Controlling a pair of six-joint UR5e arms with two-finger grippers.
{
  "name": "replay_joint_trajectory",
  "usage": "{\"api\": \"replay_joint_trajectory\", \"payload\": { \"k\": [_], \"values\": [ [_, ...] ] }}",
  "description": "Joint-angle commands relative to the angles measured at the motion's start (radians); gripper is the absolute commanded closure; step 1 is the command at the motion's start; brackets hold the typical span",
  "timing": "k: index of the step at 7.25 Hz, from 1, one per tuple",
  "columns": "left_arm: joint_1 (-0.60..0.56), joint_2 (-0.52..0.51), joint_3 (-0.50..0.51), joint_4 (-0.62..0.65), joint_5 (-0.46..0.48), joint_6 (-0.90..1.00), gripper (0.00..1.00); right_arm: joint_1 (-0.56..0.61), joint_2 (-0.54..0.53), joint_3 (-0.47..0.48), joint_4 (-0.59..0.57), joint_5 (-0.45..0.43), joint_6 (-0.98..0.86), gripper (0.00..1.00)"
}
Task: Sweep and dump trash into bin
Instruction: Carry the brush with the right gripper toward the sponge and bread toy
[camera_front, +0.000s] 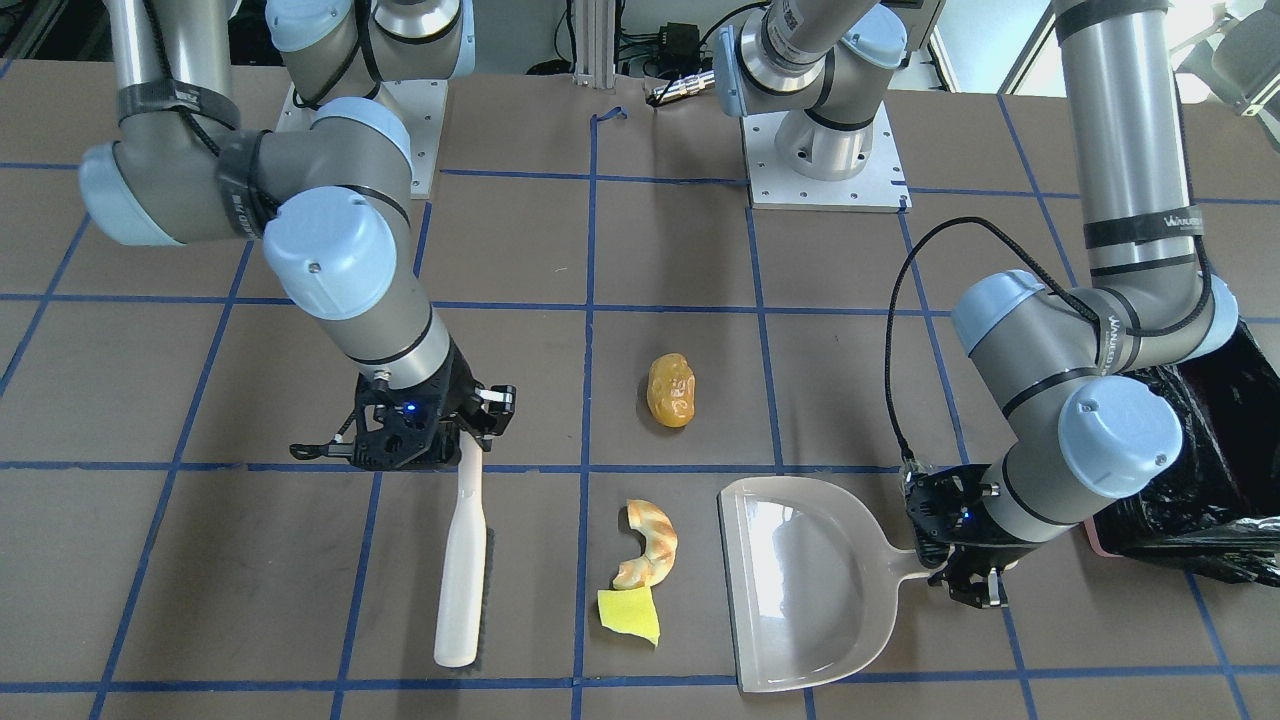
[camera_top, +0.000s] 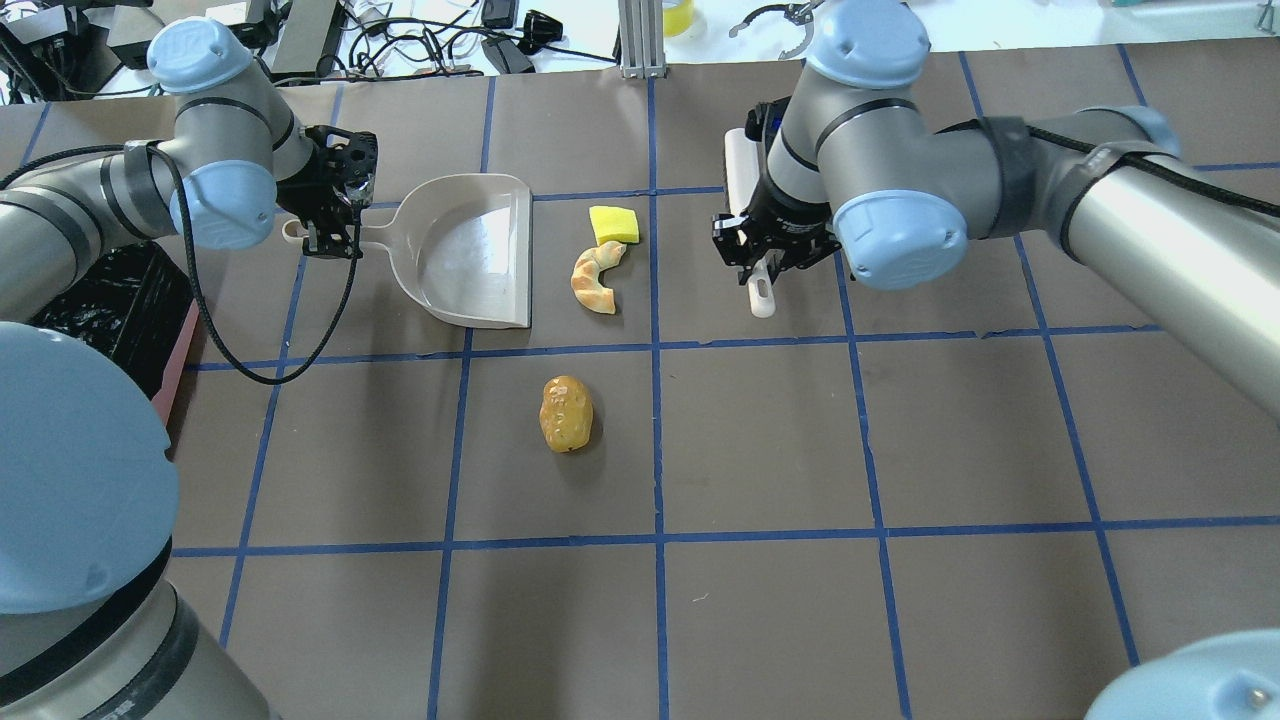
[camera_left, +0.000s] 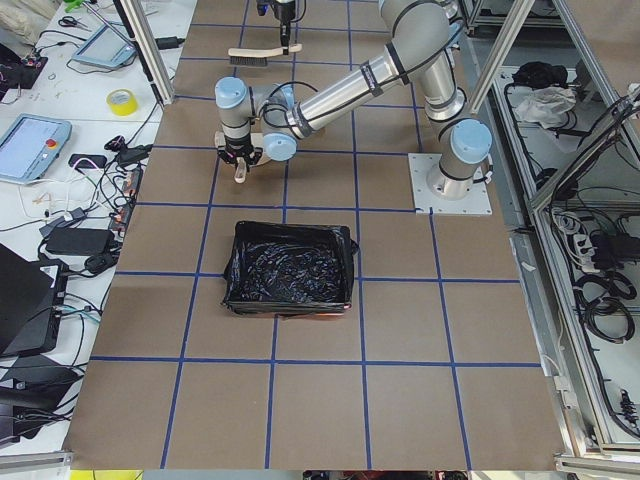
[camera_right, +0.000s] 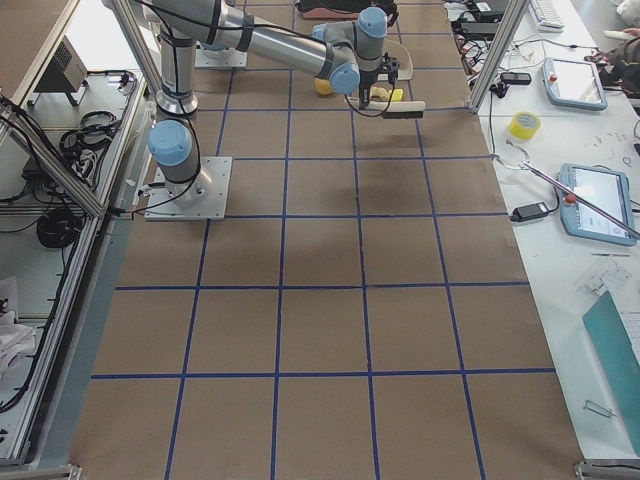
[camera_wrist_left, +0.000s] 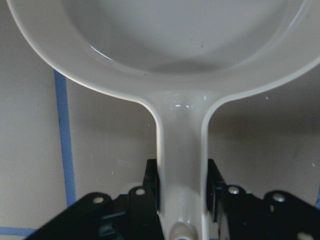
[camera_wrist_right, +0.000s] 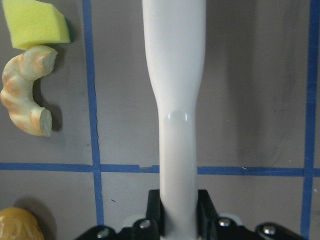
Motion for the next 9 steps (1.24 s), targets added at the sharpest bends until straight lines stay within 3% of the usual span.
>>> {"api": "replay_joint_trajectory", "payload": {
  "k": [1,7,9],
  "values": [
    [0.0,0.0,0.0,0.0,0.0,0.0,0.83,0.061,0.068,-0.031,-0.012,-0.003,0.037,1.0],
    [0.0,-0.005,0.0,0.0,0.0,-0.006,0.82,0.167,0.153,-0.057,-0.101,0.012,0.183,1.0],
    [0.0,0.0,0.0,0.0,0.0,-0.007,0.82,0.245,0.192,-0.114,-0.105,0.013,0.308,1.0]
  ]
}}
